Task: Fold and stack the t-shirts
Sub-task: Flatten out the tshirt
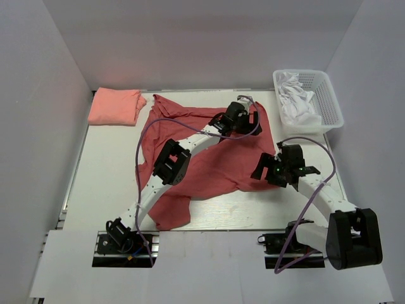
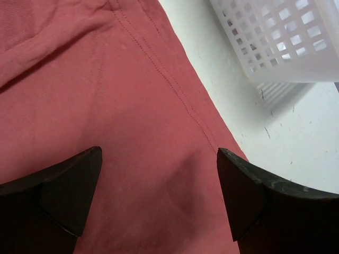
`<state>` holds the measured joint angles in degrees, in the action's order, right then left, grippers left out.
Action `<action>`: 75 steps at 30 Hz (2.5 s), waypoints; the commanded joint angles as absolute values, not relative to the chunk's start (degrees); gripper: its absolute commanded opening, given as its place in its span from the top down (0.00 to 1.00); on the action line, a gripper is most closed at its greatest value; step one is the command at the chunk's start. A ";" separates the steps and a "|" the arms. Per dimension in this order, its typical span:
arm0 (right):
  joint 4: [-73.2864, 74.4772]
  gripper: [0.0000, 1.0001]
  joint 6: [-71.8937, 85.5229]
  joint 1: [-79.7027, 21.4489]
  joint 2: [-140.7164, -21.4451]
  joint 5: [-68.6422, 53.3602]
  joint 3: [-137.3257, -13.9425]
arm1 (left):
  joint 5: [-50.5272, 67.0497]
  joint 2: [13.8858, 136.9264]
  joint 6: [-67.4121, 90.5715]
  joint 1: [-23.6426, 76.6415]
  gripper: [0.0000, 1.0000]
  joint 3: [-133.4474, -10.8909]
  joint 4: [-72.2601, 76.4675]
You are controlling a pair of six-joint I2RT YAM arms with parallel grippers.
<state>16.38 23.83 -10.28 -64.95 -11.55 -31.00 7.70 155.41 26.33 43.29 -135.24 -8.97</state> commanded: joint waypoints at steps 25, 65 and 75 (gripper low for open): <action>29.71 0.10 34.54 -9.93 -62.31 -7.74 -24.34 | 2.54 154.95 27.25 41.92 0.00 -133.42 -12.49; 16.79 0.10 20.83 -12.66 -89.81 -6.42 -55.81 | -31.02 87.44 33.57 30.15 0.00 -57.39 -23.30; 16.96 0.10 20.92 -12.39 -100.01 -4.13 -62.58 | -24.62 89.55 28.04 17.41 0.00 -61.08 -15.41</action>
